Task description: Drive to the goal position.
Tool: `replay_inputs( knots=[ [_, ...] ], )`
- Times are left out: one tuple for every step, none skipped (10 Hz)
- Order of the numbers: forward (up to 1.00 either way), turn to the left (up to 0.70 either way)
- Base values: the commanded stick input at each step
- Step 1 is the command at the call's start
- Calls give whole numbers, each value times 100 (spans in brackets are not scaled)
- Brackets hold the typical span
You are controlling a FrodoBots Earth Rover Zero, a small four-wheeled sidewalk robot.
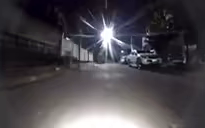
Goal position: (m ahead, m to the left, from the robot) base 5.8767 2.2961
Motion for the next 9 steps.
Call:
replay_inputs(
  knots=[
    [100, 5],
    [100, 3],
    [100, -14],
    [100, -39],
    [100, -39],
    [100, -24],
    [100, 4],
    [100, 5],
    [100, 5]
  ],
)
